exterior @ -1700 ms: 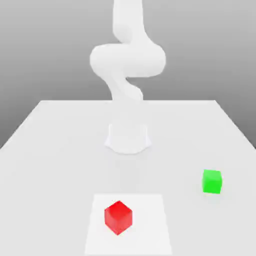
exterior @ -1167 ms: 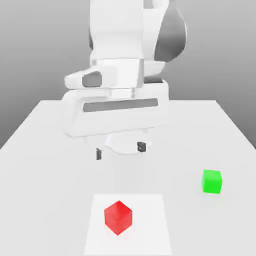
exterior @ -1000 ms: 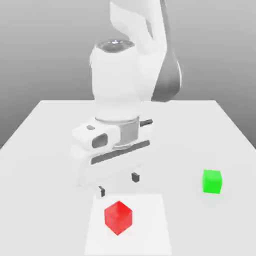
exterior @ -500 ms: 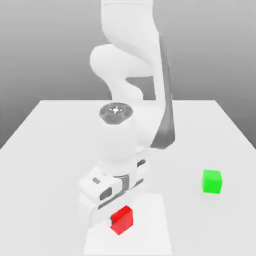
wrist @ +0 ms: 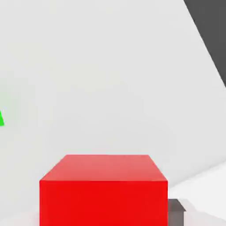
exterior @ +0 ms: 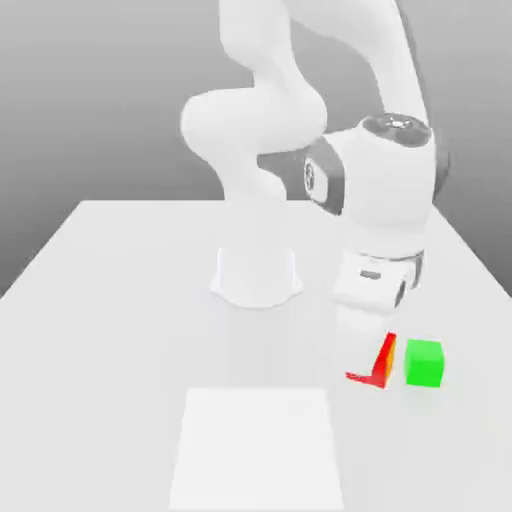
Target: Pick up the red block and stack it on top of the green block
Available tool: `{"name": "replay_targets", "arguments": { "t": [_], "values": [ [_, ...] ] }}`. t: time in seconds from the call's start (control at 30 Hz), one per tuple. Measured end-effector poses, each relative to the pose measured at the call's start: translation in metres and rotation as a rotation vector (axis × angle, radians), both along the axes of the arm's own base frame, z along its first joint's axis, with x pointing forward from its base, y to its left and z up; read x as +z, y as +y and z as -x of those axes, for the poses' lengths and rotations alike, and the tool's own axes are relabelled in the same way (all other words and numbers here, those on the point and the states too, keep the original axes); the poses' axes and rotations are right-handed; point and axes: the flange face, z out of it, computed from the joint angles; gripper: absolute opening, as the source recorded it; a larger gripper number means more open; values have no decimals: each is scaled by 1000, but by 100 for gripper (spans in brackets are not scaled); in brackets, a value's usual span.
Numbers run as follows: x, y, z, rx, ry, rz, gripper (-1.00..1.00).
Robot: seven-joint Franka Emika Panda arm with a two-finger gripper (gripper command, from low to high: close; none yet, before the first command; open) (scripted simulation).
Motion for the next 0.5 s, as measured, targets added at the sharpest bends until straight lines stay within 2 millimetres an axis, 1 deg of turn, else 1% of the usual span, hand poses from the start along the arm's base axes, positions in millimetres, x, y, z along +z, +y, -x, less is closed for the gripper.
{"name": "replay_targets", "arguments": {
  "t": [0.07, 0.17, 0.23, 0.37, 0.4, 0.5],
  "values": [
    [4, 25, 23, 76, -2, 3, -100],
    [8, 61, 63, 200, -6, 9, -100],
    [-4, 69, 72, 229, -9, 12, -100],
    [-40, 71, 75, 237, -10, 14, -100],
    [-50, 70, 75, 237, -9, 13, 100],
    [-50, 70, 75, 237, -9, 13, 100]
  ]
}}
